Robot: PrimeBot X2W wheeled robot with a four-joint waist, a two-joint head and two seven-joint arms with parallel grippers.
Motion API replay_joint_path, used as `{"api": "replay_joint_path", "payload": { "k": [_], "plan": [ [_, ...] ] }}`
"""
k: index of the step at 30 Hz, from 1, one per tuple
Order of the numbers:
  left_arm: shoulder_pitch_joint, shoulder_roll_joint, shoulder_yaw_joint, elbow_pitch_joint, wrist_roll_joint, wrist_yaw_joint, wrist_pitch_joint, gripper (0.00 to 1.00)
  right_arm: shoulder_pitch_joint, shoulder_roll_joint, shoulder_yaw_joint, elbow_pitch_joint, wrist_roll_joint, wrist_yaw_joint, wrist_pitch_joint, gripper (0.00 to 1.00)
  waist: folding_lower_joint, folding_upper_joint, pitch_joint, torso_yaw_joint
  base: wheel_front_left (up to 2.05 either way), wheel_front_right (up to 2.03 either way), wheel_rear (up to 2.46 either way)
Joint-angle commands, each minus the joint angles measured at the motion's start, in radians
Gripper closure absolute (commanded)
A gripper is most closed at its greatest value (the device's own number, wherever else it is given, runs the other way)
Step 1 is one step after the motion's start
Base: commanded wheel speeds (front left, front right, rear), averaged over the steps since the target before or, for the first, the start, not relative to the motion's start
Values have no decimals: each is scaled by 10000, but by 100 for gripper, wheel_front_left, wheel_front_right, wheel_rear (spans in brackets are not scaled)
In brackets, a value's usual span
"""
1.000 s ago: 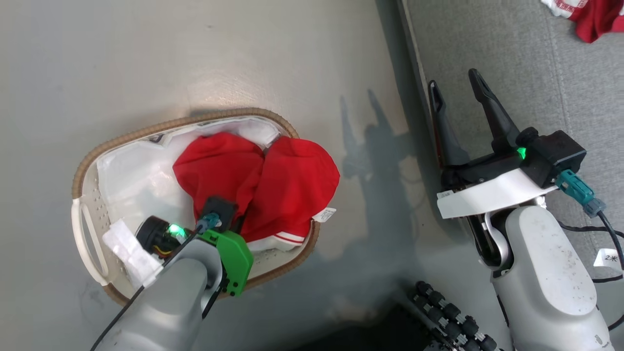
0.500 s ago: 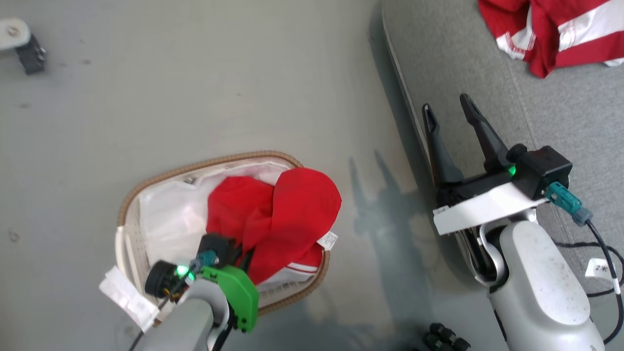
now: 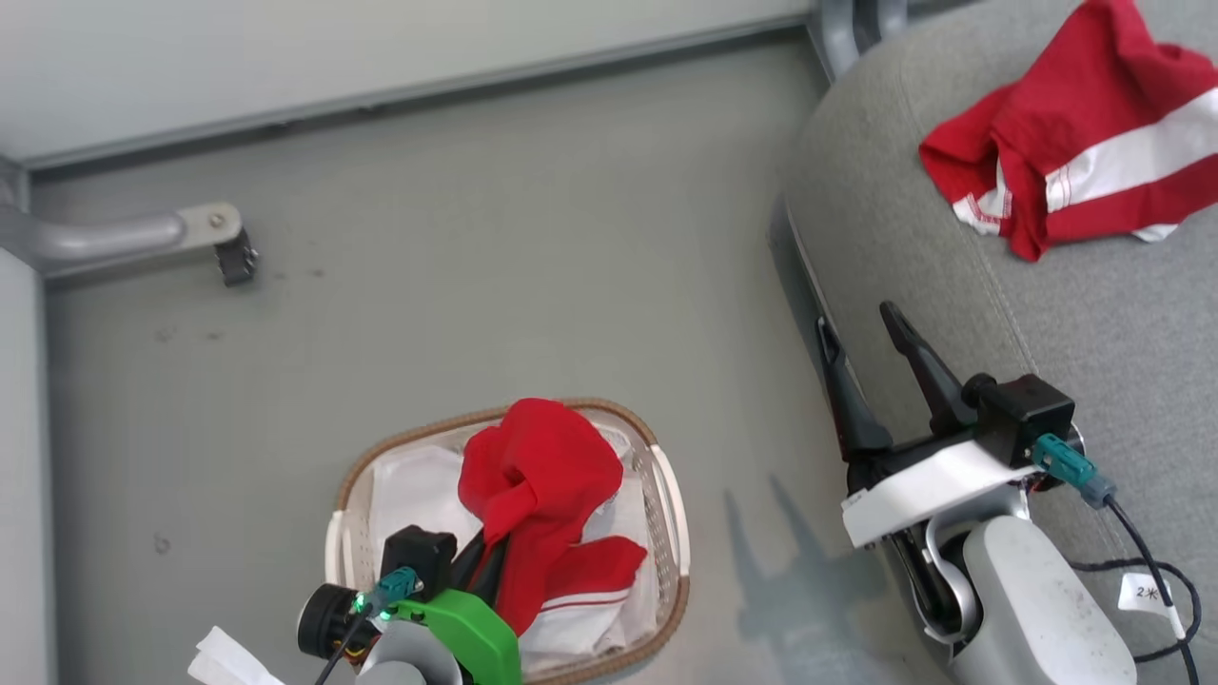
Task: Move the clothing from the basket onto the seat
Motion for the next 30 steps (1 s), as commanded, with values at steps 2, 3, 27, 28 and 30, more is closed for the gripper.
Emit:
{"api": "replay_joint_path", "payload": {
  "k": [2,3,27,28,30],
  "plan": [
    [293,-54,335,-428,265,3,-10,100,276,-42,4,110,106,-14,-17,0,1,0,-1014,489,0,0,0],
    [348,-78,446,-582,364,-1,-9,100,317,-42,15,135,113,-14,-17,0,1,0,-1108,508,0,0,0],
    [-177,-485,1912,-5518,969,-95,-9,100,1458,-40,262,544,26,-14,-17,0,1,0,-2536,521,0,0,0],
    [-217,-483,1854,-5686,937,-63,-9,100,1474,-40,321,556,3,-14,-17,0,1,0,-2556,520,0,0,0],
    [-291,-480,1712,-5975,878,-21,-9,100,1475,-39,495,581,19,-14,-17,0,1,0,-2577,529,0,0,0]
  ]
}}
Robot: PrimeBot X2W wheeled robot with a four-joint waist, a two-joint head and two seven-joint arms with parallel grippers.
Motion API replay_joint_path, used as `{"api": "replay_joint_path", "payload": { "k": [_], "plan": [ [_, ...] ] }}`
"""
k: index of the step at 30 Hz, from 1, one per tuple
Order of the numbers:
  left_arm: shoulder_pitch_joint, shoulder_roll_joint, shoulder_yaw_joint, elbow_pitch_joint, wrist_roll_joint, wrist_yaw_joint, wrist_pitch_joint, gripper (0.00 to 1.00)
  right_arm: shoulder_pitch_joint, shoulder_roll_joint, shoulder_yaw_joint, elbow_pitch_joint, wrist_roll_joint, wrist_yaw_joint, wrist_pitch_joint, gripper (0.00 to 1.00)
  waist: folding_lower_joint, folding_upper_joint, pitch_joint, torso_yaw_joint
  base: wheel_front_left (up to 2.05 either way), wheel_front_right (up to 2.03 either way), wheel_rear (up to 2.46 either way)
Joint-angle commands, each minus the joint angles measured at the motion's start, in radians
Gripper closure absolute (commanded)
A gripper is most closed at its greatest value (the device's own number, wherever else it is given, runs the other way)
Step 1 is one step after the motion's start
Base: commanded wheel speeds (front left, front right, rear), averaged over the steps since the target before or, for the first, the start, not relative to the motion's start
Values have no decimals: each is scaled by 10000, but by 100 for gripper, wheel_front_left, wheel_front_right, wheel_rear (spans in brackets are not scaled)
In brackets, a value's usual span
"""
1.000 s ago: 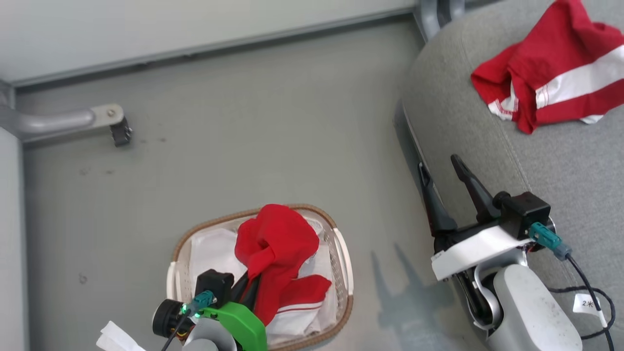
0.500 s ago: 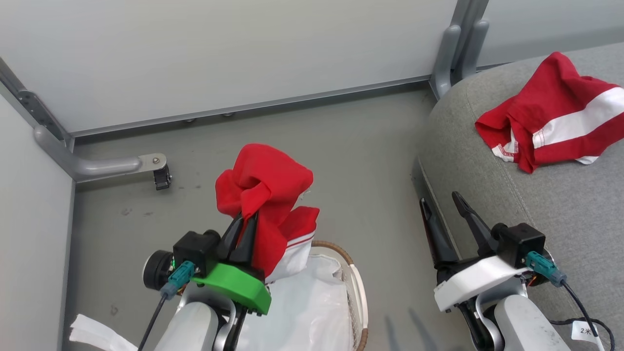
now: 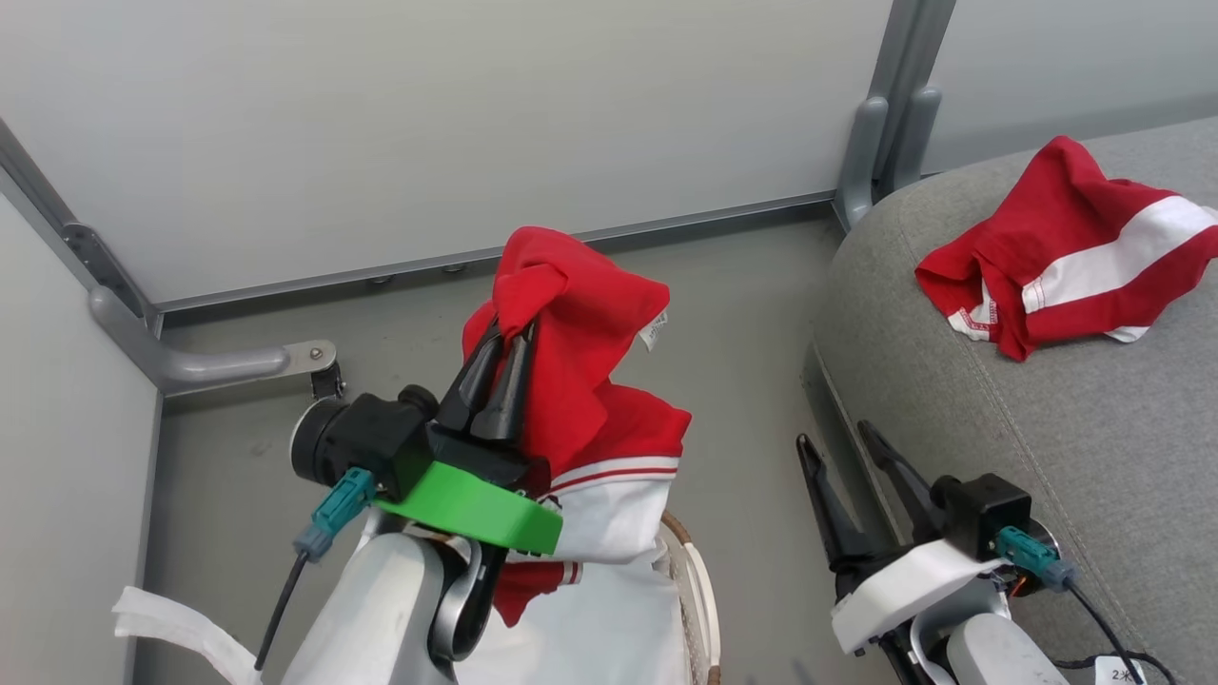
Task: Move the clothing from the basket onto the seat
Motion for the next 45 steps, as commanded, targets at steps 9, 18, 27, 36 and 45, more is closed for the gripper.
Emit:
{"api": "replay_joint_path", "payload": {
  "k": [9,18,27,36,45],
  "plan": [
    [-36,10,-532,-696,-281,188,-9,100,-617,-510,2069,197,-397,-14,-17,0,1,-1,-7,121,0,0,0],
    [85,9,-997,-804,-505,269,-9,100,-2618,-1551,4808,571,294,-14,-17,0,1,-1,21,336,0,0,0],
    [-32,10,-1511,-924,-705,220,-9,100,-4374,-2101,6746,1304,1605,-14,-17,0,1,-1,78,615,0,0,0],
    [-235,8,-2212,-898,-974,114,-9,100,-5307,-1791,7703,1739,2376,-14,-17,13,1,-1,124,1042,0,0,0],
    [-121,6,-2263,-899,-1141,127,-9,100,-4926,-1827,7418,1855,2432,-14,-17,100,1,-1,97,1369,0,0,0]
  ]
}}
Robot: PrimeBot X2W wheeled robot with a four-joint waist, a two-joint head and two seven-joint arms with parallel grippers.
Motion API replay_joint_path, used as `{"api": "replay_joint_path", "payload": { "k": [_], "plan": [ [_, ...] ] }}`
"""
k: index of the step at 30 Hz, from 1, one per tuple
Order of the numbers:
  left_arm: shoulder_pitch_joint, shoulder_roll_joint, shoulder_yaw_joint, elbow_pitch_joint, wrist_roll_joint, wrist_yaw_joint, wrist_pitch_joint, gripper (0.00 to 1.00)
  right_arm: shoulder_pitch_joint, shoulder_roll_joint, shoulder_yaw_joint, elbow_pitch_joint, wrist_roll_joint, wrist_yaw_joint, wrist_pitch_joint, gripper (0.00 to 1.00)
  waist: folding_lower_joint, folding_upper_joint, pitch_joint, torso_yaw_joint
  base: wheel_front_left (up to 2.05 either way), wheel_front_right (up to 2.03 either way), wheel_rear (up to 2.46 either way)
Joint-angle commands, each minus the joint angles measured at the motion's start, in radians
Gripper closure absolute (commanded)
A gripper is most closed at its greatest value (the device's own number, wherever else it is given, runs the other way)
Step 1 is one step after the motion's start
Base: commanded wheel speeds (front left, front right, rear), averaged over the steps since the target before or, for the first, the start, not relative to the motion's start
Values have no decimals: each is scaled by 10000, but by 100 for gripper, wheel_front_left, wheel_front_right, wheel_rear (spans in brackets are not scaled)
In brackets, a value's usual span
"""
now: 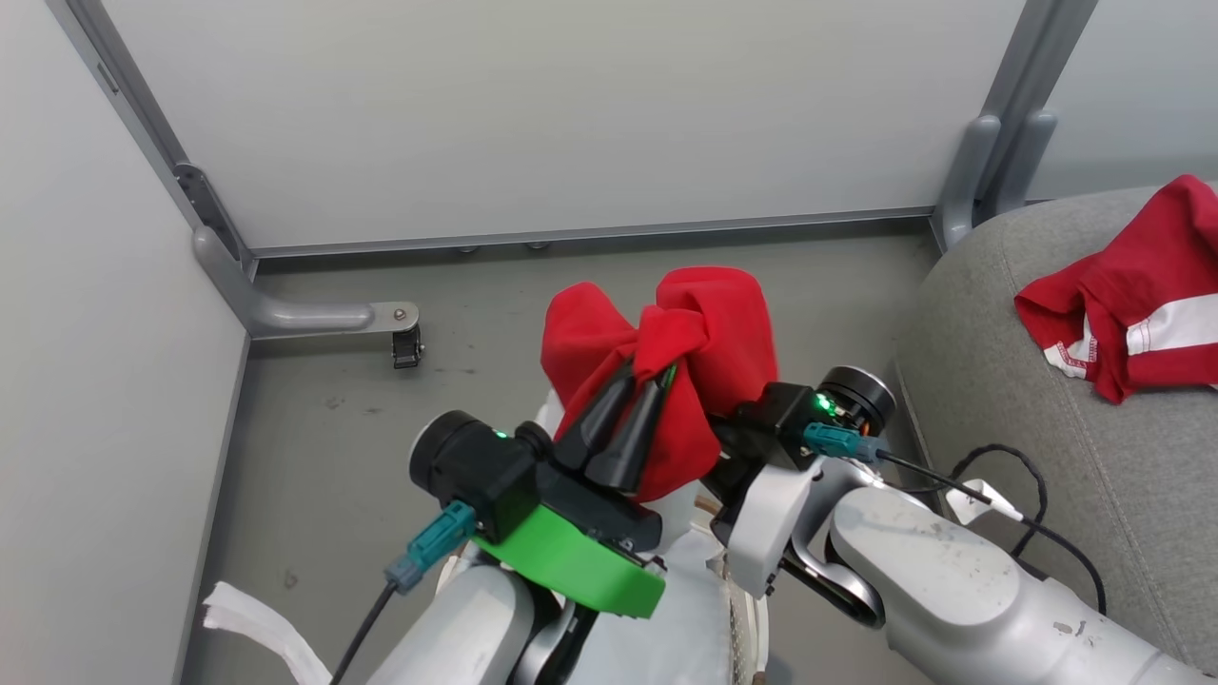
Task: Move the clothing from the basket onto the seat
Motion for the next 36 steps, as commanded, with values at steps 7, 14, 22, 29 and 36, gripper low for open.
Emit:
{"api": "replay_joint_path", "payload": {
  "k": [7,14,22,29,36],
  "plan": [
    [278,10,526,69,212,187,-7,0,1036,-109,-813,-365,-212,-14,-13,100,1,0,21,-358,0,0,0],
    [542,13,885,820,743,198,-5,0,2049,-105,-1791,-844,-550,-14,-19,100,1,0,-30,-1710,0,0,0],
    [654,16,1143,1128,1084,93,-5,0,2815,59,-2658,-1275,-784,-14,-20,100,1,0,238,-3755,0,0,0],
    [562,19,1237,1321,1264,-4,-5,0,3446,172,-3406,-1456,-827,-14,-20,100,1,0,718,-5381,0,0,0],
    [8,33,710,1730,1249,-147,-5,0,4143,175,-4966,-1921,-1258,-14,-20,100,1,0,1096,-5618,0,0,0]
  ]
}}
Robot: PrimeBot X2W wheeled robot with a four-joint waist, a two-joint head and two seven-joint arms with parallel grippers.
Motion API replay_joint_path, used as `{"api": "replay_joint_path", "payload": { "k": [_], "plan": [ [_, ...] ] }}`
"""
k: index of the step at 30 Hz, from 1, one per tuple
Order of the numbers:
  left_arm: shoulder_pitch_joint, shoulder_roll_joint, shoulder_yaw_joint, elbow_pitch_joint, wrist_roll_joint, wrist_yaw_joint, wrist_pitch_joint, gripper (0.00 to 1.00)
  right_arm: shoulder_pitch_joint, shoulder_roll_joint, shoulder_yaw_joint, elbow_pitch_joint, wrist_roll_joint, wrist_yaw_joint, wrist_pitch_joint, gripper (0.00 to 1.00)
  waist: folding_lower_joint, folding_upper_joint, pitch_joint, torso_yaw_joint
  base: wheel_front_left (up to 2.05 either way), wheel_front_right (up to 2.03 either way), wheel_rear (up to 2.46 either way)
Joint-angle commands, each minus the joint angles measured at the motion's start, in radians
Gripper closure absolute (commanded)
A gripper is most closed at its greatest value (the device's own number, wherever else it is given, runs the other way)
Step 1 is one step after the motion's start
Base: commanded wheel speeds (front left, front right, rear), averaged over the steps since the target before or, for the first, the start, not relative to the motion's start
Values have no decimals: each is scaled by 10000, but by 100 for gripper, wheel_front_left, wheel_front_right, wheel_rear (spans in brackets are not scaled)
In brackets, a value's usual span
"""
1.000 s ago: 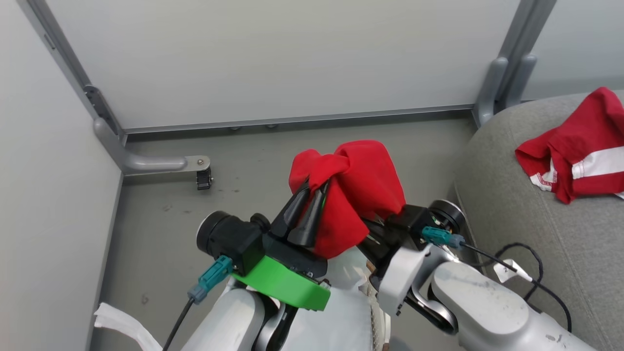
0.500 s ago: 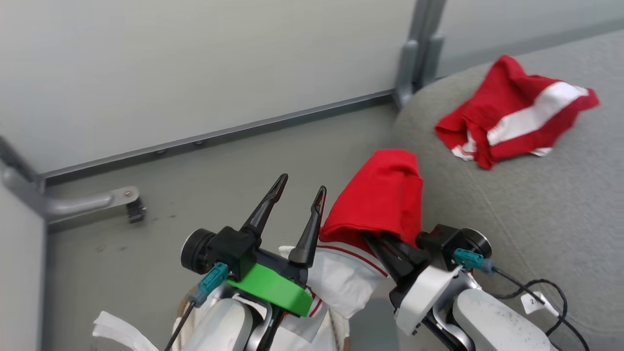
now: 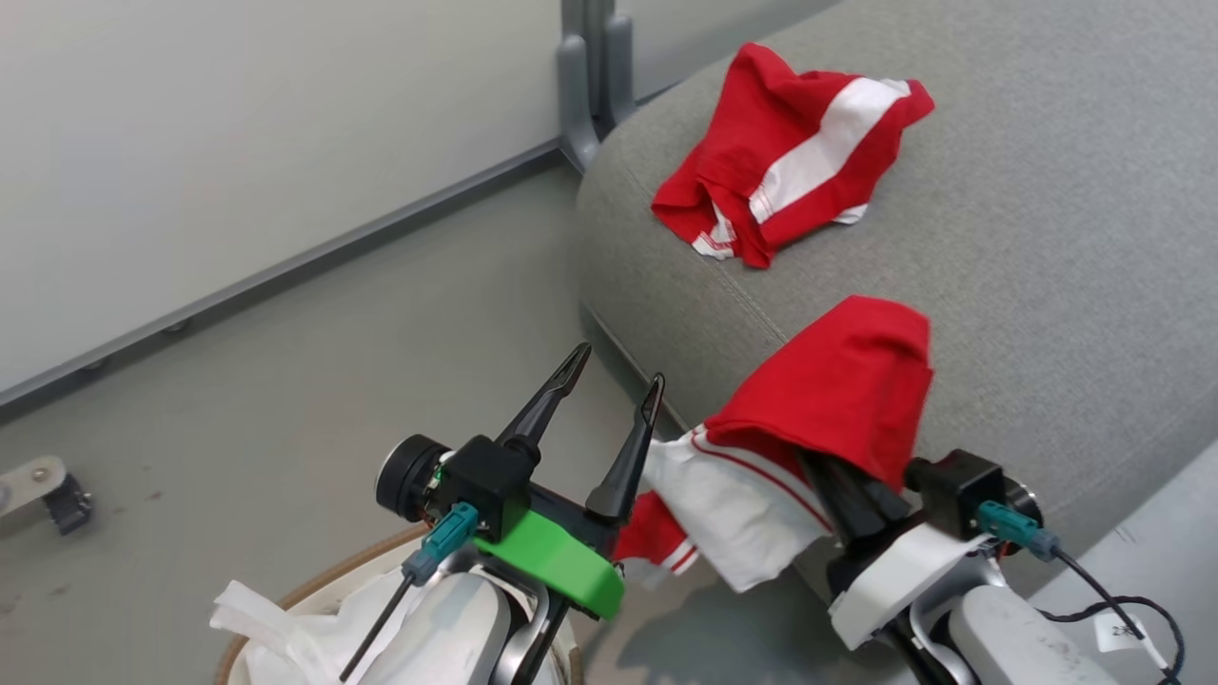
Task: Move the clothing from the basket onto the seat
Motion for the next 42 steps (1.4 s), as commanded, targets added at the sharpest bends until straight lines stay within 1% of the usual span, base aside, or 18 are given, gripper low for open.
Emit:
{"api": "replay_joint_path", "payload": {
  "k": [1,4,6,10,12,17,21,22,26,29,31,35,38,42],
  "plan": [
    [-179,63,-34,81,-83,-57,-3,0,101,-19,-273,-137,-155,-14,-24,100,0,-1,516,-509,0,0,0],
    [-319,61,-79,196,-56,-80,-3,0,6,-189,-746,-302,-346,-14,-24,100,0,-1,660,-518,0,0,0],
    [-359,61,-52,275,42,-67,-3,0,-334,-331,-987,-419,-392,-14,-24,100,0,-1,823,-510,0,0,0],
    [-437,93,90,323,249,-77,-3,0,-1377,-768,-1256,-486,-459,-14,-24,100,0,-1,1287,-454,0,0,0],
    [-476,165,236,253,381,-80,-3,0,-2151,-1068,-1318,-387,-508,-14,-24,100,0,-1,1595,-427,0,0,0],
    [-876,383,-59,162,581,-76,-3,0,-4057,-1866,-2153,151,-306,-14,-22,100,0,-1,2647,265,0,0,0],
    [-1307,605,-119,40,600,-76,-3,0,-5553,-2470,-2704,769,-566,-14,-22,100,0,-1,3397,837,0,0,0],
    [-1409,647,-181,23,614,-77,-3,0,-5967,-2701,-2943,984,-758,-14,-24,100,0,-1,3616,997,0,0,0],
    [-1841,760,-281,-82,667,-77,-3,0,-7222,-3146,-3735,1954,-1386,-14,-21,100,0,-1,4291,1607,0,0,0],
    [-2146,708,-431,-178,650,-78,-3,0,-8012,-3569,-4409,2764,-1862,-14,-21,100,0,-1,4758,2136,0,0,0],
    [-2320,657,-531,-245,614,-78,-3,0,-8343,-3721,-4744,3328,-2118,-14,-12,100,0,-1,5042,2456,0,0,0],
    [-2577,656,-603,-260,601,-78,-3,0,-8861,-3817,-5261,4422,-2554,-14,170,100,0,-1,5586,2953,0,0,0],
    [-2753,678,-645,-248,608,-78,-3,0,-9033,-3728,-5780,5323,-2860,-14,327,100,0,-1,5994,3254,0,0,0],
    [-2882,747,-617,-321,700,-79,-3,0,-8895,-3460,-6061,6117,-3306,-14,242,100,0,-1,6449,3472,0,0,0]
  ]
}}
